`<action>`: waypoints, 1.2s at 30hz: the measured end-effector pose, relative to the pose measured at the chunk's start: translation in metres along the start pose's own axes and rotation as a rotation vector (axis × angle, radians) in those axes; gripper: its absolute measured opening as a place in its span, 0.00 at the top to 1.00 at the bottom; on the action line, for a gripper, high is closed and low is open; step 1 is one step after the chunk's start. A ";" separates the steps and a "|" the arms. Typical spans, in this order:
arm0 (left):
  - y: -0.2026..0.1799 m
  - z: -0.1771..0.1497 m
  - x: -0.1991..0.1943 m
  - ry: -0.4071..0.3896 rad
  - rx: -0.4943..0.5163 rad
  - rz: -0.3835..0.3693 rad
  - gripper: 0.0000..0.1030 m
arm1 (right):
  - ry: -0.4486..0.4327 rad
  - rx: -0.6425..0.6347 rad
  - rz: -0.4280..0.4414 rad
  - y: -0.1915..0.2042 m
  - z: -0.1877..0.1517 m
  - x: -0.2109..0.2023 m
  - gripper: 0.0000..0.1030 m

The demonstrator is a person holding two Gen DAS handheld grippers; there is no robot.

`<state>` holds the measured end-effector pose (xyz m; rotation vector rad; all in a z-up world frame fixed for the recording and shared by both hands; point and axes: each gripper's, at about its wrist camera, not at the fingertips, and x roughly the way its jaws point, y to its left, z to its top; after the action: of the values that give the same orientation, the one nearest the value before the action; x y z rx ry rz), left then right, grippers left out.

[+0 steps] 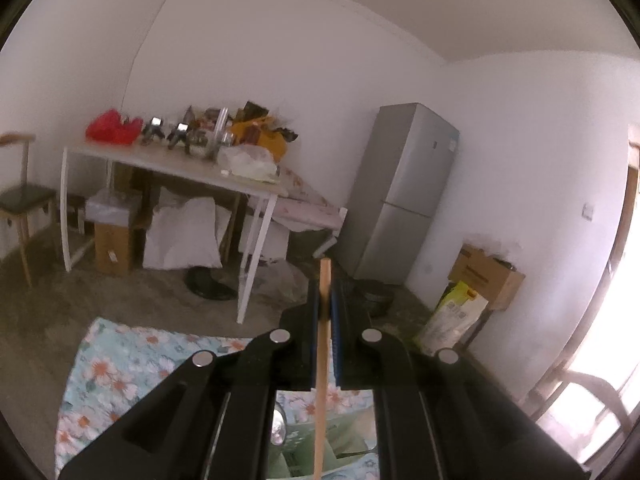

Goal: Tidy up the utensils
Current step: 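Lower the chopstick into the green basket and open the left tool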

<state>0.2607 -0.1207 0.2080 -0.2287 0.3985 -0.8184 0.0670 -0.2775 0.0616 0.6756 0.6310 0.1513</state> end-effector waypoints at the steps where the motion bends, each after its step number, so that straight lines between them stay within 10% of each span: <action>1: 0.001 0.003 0.001 -0.001 -0.011 -0.010 0.95 | -0.001 0.000 -0.001 0.000 0.000 0.000 0.95; 11: -0.005 0.043 -0.014 -0.134 0.000 -0.026 0.95 | 0.007 0.008 0.002 -0.002 -0.001 0.003 0.95; 28: 0.020 -0.047 0.039 0.050 0.075 0.096 0.94 | 0.017 0.043 0.018 -0.006 -0.004 0.003 0.95; 36: 0.019 -0.043 0.021 0.022 0.088 0.096 0.61 | 0.017 0.041 0.016 -0.005 -0.004 0.004 0.95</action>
<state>0.2676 -0.1258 0.1574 -0.1183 0.3902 -0.7426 0.0675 -0.2780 0.0543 0.7200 0.6463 0.1593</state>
